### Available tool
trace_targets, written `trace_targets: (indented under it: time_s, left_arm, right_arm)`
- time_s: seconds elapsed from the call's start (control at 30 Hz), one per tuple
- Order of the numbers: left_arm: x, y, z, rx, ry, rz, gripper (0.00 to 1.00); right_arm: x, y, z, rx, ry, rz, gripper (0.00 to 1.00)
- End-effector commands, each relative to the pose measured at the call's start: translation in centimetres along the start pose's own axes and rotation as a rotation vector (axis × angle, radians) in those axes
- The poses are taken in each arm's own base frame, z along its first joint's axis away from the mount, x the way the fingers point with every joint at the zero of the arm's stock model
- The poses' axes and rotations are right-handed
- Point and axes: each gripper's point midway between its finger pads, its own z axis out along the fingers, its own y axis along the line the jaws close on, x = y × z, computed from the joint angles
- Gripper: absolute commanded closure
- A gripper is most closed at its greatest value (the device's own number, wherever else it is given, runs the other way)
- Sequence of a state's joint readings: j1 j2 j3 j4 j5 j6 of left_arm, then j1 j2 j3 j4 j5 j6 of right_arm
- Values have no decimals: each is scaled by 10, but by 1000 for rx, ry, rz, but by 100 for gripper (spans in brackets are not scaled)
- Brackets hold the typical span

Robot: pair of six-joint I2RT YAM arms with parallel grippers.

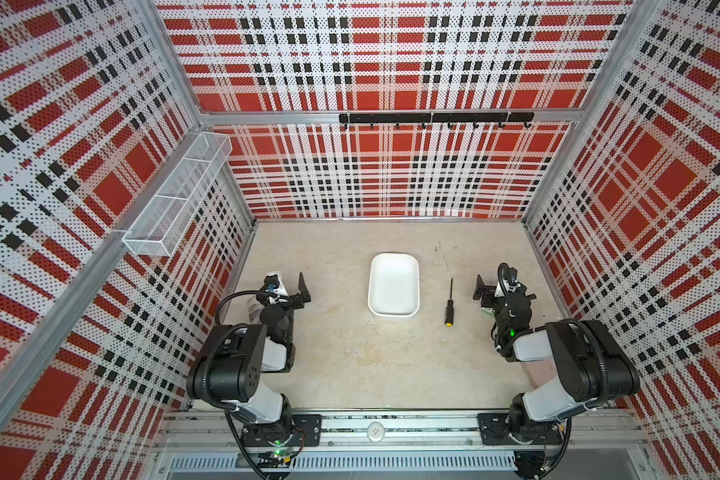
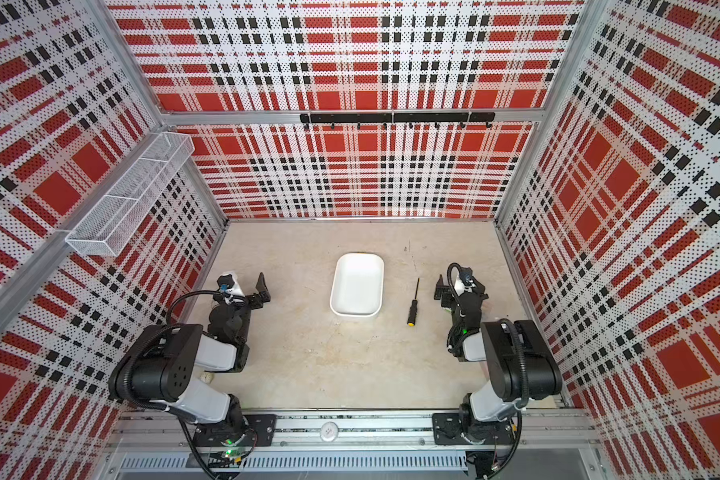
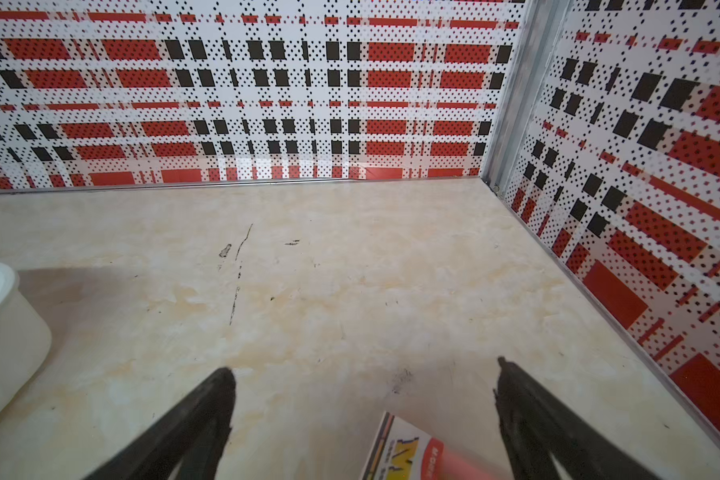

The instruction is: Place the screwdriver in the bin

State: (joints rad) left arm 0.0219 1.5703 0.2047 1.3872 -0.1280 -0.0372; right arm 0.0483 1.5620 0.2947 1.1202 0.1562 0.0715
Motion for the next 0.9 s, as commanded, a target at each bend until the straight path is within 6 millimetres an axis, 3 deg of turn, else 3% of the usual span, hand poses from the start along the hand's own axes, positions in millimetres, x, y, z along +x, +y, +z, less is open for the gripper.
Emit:
trace_targets:
  time_s: [0.0,0.7,0.87]
  left_arm:
    - [-3,1,2,3,-11,-2,2]
    - [-4,1,0,4,-15,-4,2]
    - [-11,-3,-1,24,-26,0,2]
  right_arm:
    - [-4,-2,0,2,-22,-2,0]
    - [-5,-6,-1,19,-26,1,0]
    - [-22,-12,-7,68,-37,11,0]
